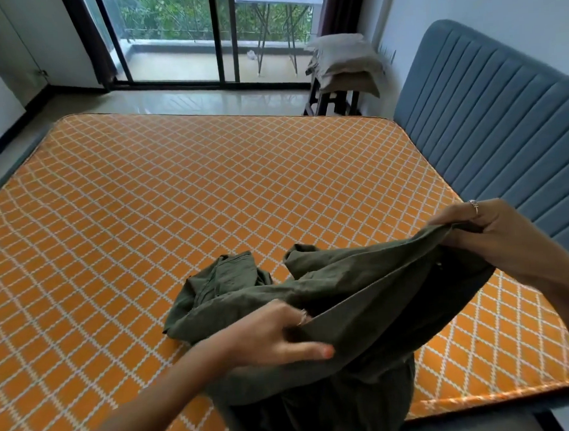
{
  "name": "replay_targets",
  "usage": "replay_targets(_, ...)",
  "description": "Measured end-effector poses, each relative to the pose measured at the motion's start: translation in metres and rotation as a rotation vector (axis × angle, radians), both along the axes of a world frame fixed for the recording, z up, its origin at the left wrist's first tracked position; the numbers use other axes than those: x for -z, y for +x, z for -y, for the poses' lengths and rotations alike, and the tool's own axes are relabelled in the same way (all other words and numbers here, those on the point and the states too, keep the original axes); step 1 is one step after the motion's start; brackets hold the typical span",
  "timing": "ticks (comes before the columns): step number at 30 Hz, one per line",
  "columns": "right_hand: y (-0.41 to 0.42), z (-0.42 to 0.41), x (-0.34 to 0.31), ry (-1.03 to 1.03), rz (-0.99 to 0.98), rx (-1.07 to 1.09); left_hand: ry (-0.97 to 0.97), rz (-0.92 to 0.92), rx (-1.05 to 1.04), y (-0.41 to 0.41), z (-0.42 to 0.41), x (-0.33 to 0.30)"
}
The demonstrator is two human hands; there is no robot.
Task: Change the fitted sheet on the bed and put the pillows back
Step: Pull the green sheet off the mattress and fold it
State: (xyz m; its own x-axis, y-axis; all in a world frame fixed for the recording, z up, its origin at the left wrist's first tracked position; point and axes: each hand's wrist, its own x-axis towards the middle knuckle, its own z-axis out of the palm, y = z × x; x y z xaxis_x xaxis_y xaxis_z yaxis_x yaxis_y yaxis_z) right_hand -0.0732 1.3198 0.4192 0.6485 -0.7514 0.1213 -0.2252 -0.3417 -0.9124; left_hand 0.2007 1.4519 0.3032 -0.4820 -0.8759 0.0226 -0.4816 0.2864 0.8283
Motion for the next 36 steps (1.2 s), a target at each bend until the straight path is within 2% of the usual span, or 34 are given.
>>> replay_targets(2,-0.005,0.002,0.002,0.014,-0.007,0.006,0.04,0.273,0.011,0.039,-0.014,0.027)
replay_targets(4,-0.01,0.003,0.004,0.024,-0.019,0.004,0.115,0.391,0.005,0.075,-0.029,0.04)
replay_targets(9,-0.02,0.002,0.008,0.043,-0.044,0.008,0.225,0.28,-0.018,0.113,-0.032,0.017)
replay_targets(14,-0.037,-0.002,0.016,0.059,-0.043,0.078,0.217,0.418,0.14,0.068,0.01,0.02)
replay_targets(16,-0.046,-0.007,0.019,0.069,-0.055,0.101,0.262,0.316,0.105,0.056,0.027,0.022)
replay_targets(19,-0.06,-0.015,0.023,0.084,-0.068,0.162,0.394,0.006,-0.025,0.042,0.052,0.018)
replay_targets(21,-0.068,-0.021,0.024,0.116,-0.062,0.22,0.402,-0.06,-0.067,0.033,0.067,0.019)
replay_targets(25,-0.083,-0.031,0.032,0.136,-0.09,0.325,0.265,0.064,-0.003,0.016,0.085,0.025)
replay_targets(29,-0.095,-0.044,0.039,0.203,-0.111,0.348,0.268,0.225,0.008,0.02,0.089,0.041)
replay_targets(36,-0.105,-0.065,0.042,0.248,-0.171,0.324,0.268,0.26,0.083,0.0,0.095,0.049)
